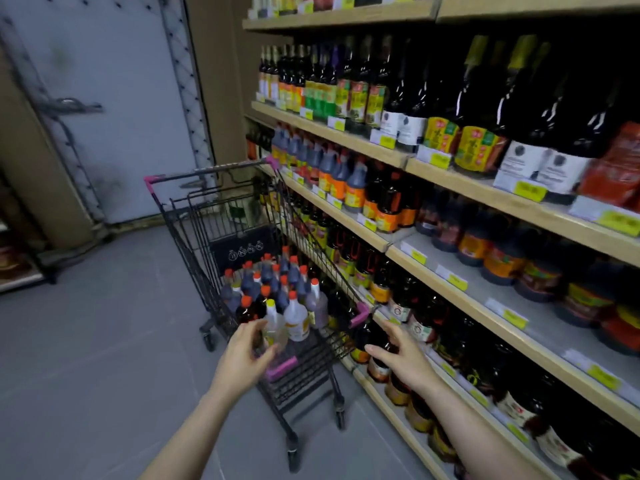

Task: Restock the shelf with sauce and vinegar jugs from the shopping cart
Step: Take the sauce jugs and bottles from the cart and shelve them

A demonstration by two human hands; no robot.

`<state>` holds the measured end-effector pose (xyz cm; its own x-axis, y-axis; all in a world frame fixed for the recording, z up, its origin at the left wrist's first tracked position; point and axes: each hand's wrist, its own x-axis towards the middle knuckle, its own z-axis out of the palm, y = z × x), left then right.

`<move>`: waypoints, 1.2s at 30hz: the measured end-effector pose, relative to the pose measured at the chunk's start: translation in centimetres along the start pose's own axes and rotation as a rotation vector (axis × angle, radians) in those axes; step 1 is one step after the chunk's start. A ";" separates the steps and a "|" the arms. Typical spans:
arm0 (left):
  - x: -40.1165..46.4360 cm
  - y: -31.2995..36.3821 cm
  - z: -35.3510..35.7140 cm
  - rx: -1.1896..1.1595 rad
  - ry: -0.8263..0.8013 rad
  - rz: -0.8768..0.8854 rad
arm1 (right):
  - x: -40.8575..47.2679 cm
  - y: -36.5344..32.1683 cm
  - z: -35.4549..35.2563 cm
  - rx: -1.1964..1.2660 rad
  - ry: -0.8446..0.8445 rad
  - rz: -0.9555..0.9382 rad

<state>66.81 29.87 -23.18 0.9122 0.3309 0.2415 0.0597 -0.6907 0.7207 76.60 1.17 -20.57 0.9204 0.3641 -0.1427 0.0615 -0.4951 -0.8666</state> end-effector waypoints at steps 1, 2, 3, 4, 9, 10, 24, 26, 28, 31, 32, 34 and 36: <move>1.2 -1.0 0.5 0.038 0.001 0.006 | 1.7 0.1 0.4 -0.017 -0.008 0.001; 2.6 -2.3 1.2 0.084 -0.007 0.010 | 3.8 0.4 1.0 -0.022 -0.016 0.010; 4.0 -3.7 1.8 0.127 -0.015 0.013 | 5.7 0.9 1.6 -0.025 -0.017 0.027; 5.5 -5.2 2.5 0.164 -0.021 0.016 | 7.6 1.3 2.2 -0.027 -0.009 0.041; 10.8 -12.0 6.0 0.391 -0.125 0.024 | 16.0 4.8 4.7 -0.119 0.062 0.146; 11.4 -13.1 6.7 0.447 -0.175 0.020 | 17.4 5.6 5.3 -0.148 0.058 0.173; 13.7 -17.4 14.0 0.618 -0.356 0.029 | 27.4 13.9 8.8 -0.722 -0.056 0.273; 14.1 -16.4 15.0 0.607 -0.359 0.013 | 28.4 14.1 8.1 -0.711 -0.045 0.279; 14.6 -15.6 16.1 0.591 -0.360 0.004 | 29.3 14.3 7.5 -0.685 -0.019 0.288; 15.4 -14.4 17.9 0.534 -0.353 0.045 | 30.6 14.5 6.3 -0.636 0.044 0.276; 15.7 -14.0 18.4 0.515 -0.360 0.060 | 31.1 14.6 5.9 -0.623 0.053 0.278; 16.2 -13.5 19.2 0.491 -0.369 0.071 | 31.9 14.8 5.0 -0.617 0.050 0.293; 16.6 -13.4 19.4 0.442 -0.375 0.038 | 32.3 14.9 4.6 -0.621 0.028 0.299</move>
<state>89.05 32.15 -41.42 0.9934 0.1059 -0.0434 0.1145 -0.9270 0.3570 105.47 9.14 -40.32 0.9415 0.1251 -0.3130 0.0058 -0.9345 -0.3560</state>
